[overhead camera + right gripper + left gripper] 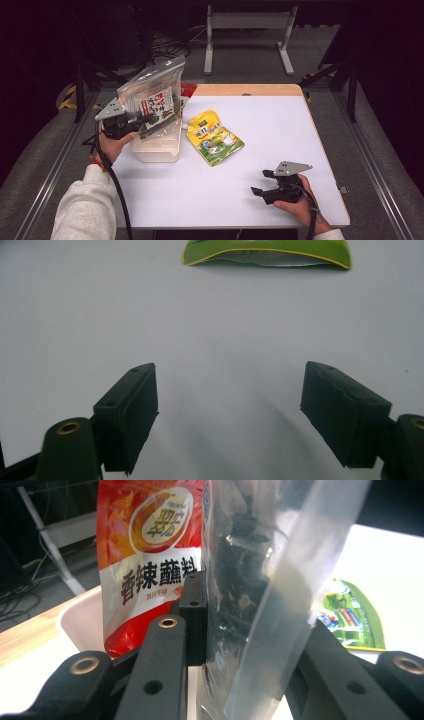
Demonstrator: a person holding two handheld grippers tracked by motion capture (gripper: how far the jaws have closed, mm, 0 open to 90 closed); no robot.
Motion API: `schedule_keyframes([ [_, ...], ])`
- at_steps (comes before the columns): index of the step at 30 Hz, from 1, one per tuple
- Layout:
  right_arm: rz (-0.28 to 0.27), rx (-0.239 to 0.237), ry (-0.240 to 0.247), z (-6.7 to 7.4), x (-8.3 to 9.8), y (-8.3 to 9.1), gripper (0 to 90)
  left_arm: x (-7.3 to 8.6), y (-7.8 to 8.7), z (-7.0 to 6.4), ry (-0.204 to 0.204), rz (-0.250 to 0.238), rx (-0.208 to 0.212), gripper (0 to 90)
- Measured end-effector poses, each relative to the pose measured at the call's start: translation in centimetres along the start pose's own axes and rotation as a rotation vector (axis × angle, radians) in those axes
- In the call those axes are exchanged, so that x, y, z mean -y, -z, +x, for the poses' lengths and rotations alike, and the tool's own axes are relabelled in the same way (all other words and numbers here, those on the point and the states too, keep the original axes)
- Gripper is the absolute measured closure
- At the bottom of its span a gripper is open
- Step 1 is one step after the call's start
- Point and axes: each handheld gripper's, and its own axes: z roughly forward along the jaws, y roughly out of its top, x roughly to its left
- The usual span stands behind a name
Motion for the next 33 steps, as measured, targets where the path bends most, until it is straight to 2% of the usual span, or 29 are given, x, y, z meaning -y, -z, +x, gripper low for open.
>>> schedule_keyframes([
  [5, 0.011, -0.003, 0.010, 0.2, 0.0, -0.3, 22.6, -0.4, -1.1, -0.6, -0.054, 0.054, -0.003, 72.5],
  [7, 0.014, -0.003, 0.013, 0.3, 0.0, -0.3, 22.5, -0.4, -1.2, -0.5, -0.050, 0.053, -0.001, 72.6],
  [8, 0.015, -0.007, 0.018, 0.4, 0.0, -0.4, 22.5, -0.1, -1.2, -0.1, -0.027, 0.036, 0.008, 72.5],
  [10, 0.015, -0.011, 0.016, 0.4, 0.0, -0.4, 22.4, 0.1, -1.2, 0.2, -0.007, 0.020, 0.017, 72.6],
  [17, 0.021, -0.025, 0.009, 0.3, 0.1, -0.6, 22.4, 0.5, -1.7, 0.4, 0.000, 0.012, 0.039, 72.7],
  [19, 0.020, -0.026, 0.013, 0.4, 0.1, -0.6, 22.3, 0.4, -1.8, 0.5, 0.004, 0.012, 0.035, 72.1],
  [23, 0.023, -0.033, 0.016, 0.4, 0.0, -0.7, 22.3, 0.2, -1.6, 0.0, -0.023, 0.074, -0.006, 67.1],
  [24, 0.024, -0.031, 0.015, 0.4, 0.1, -0.7, 22.2, 0.2, -1.4, -0.1, -0.031, 0.098, -0.029, 56.6],
  [26, 0.025, -0.031, 0.013, 0.4, 0.1, -0.7, 22.3, 0.4, -0.7, -0.1, -0.038, 0.122, -0.045, 54.3],
  [30, 0.025, -0.031, 0.012, 0.4, 0.2, -0.5, 22.3, 1.3, 1.0, -0.1, -0.057, 0.138, -0.062, 63.1],
  [33, 0.023, -0.034, 0.006, 0.4, 0.1, -0.4, 22.3, 1.6, 1.3, -0.4, -0.077, 0.131, -0.067, 69.6],
])
